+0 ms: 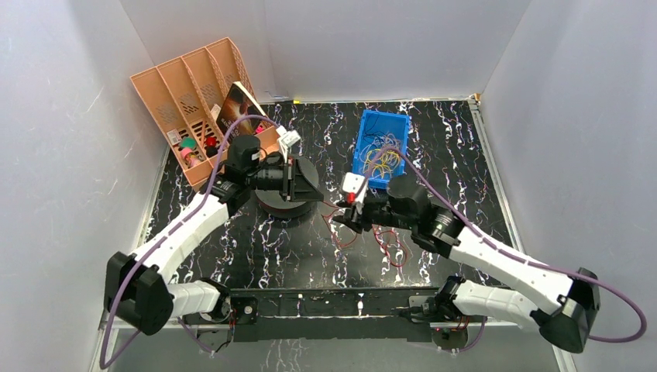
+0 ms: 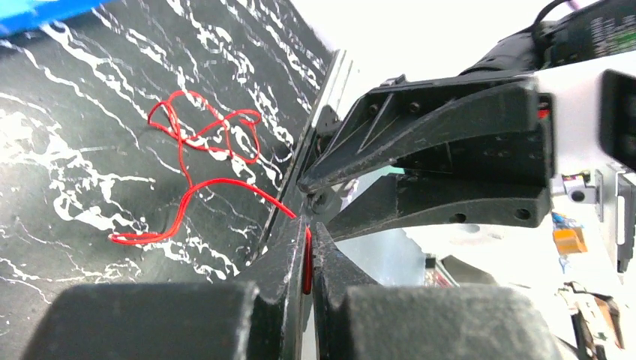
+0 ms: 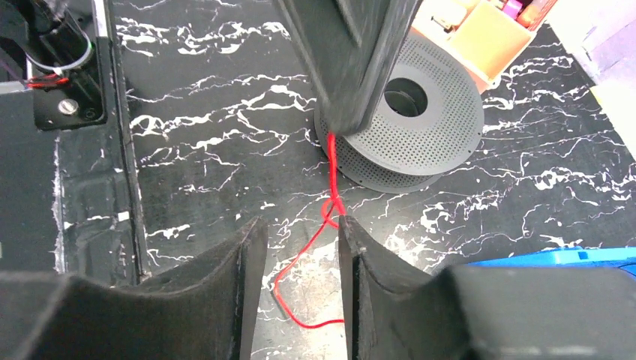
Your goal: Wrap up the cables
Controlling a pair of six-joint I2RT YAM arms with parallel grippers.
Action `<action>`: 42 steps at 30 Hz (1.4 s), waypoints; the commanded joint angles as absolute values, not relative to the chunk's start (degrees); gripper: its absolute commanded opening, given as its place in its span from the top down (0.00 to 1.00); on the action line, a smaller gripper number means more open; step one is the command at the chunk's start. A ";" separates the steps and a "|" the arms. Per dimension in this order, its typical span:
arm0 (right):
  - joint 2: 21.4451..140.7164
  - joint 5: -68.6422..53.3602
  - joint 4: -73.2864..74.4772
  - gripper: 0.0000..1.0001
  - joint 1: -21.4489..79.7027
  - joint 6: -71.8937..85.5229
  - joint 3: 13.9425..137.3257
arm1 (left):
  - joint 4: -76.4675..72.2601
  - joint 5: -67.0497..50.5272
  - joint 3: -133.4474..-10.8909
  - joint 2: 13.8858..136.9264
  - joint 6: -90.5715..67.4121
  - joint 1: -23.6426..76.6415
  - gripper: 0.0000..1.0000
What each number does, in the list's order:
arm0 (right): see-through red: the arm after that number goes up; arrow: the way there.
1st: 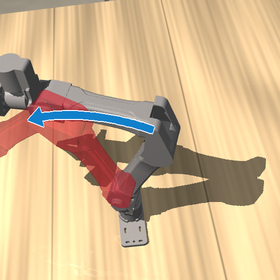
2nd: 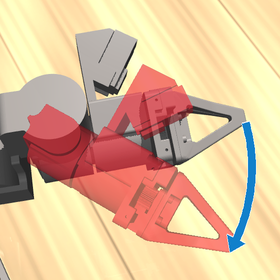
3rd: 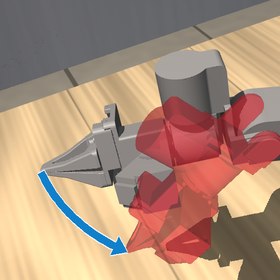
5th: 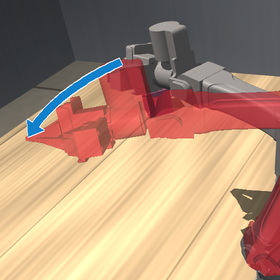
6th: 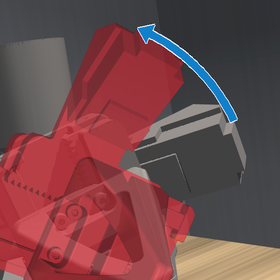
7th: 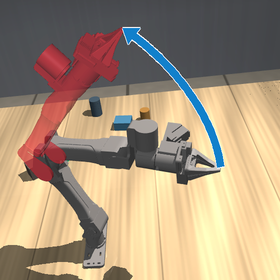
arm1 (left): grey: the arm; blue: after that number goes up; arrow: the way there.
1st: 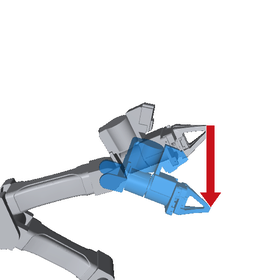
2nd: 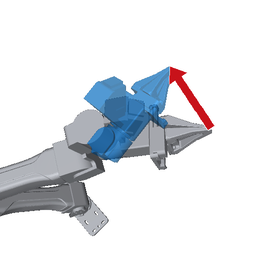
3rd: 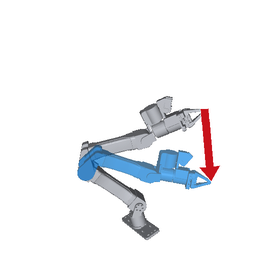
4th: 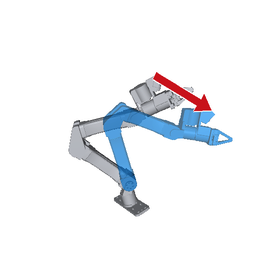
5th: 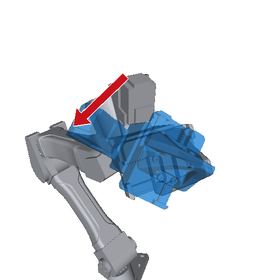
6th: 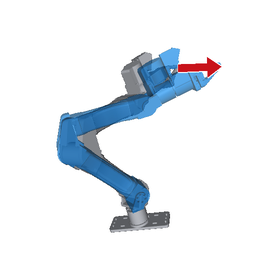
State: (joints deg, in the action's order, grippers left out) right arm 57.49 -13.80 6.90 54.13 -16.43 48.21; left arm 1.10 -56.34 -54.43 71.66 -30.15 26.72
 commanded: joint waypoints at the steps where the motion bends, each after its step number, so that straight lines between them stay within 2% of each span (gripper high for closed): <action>1: 50.47 -14.91 -3.15 0.49 54.26 -11.11 43.23 | -2.42 -52.23 -55.52 65.84 -36.20 26.85 1.00; 6: 44.09 -10.82 -13.68 0.40 54.31 -5.53 33.93 | -8.44 -49.31 -51.55 61.38 -44.67 26.98 1.00; 12: 42.37 -0.53 -29.75 0.38 54.30 3.37 25.11 | -12.91 -44.70 -46.30 55.38 -52.44 26.98 1.00; 15: 44.94 1.63 -38.63 0.38 54.32 7.98 22.48 | -15.53 -43.97 -44.46 53.80 -55.22 26.96 1.00; 25: 57.27 3.05 -49.88 0.39 54.32 13.01 25.65 | -17.67 -44.04 -43.55 53.41 -57.68 26.98 1.00; 27: 58.99 3.38 -52.96 0.44 54.32 13.50 25.71 | -18.46 -44.46 -43.42 53.28 -58.41 27.03 1.00; 30: 61.78 2.77 -56.41 0.56 54.31 13.78 25.84 | -19.28 -44.97 -43.30 53.07 -59.14 27.00 1.00; 31: 61.90 2.53 -57.11 0.64 54.31 13.64 25.55 | -19.02 -44.96 -43.23 52.88 -59.15 27.00 1.00; 33: 60.76 3.62 -57.09 0.90 54.29 12.40 24.75 | -18.97 -44.82 -42.52 52.26 -59.28 27.00 1.00; 34: 59.31 4.43 -56.45 1.00 54.32 11.55 24.49 | -18.58 -44.79 -42.41 52.06 -59.20 27.03 1.00; 35: 54.89 5.82 -49.81 1.00 54.29 10.20 25.63 | -14.94 -42.34 -42.45 51.76 -56.91 27.02 0.96; 37: 53.29 5.70 -43.48 1.00 54.31 9.67 27.55 | -14.80 -41.78 -42.32 51.65 -56.33 27.02 0.87; 42: 49.78 7.24 -28.21 1.00 54.31 8.89 31.51 | -8.47 -38.79 -44.19 51.01 -50.63 26.98 0.52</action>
